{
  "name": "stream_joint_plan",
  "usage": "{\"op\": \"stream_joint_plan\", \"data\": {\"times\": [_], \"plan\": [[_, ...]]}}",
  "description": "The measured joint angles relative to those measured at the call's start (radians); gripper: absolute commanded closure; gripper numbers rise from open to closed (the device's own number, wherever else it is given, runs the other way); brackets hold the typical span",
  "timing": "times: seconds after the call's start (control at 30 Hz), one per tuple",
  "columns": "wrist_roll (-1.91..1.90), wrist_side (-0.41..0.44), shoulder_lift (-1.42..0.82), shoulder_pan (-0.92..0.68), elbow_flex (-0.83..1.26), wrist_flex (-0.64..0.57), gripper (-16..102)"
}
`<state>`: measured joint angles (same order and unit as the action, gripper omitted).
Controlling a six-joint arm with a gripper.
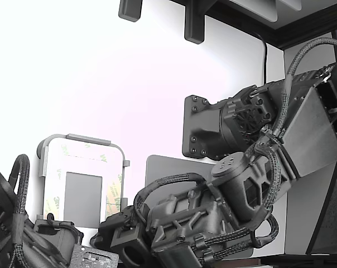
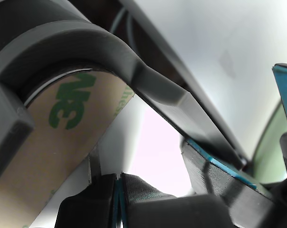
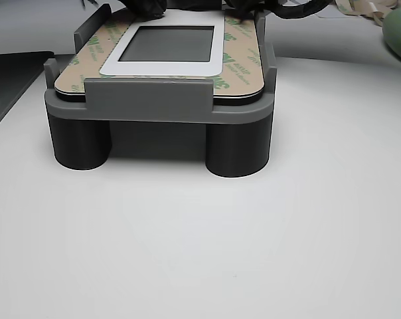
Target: Peel off protective film from adhesive tape.
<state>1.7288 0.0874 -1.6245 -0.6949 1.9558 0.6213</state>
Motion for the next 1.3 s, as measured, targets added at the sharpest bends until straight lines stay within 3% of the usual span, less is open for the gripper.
{"op": "stream_joint_plan", "data": {"times": [0.67, 1.3], "plan": [[0.003, -0.003, -0.005, 0.000, -0.026, 0.051, 97], [0.051, -0.031, 0.017, 0.018, -0.031, 0.014, 97]]}}
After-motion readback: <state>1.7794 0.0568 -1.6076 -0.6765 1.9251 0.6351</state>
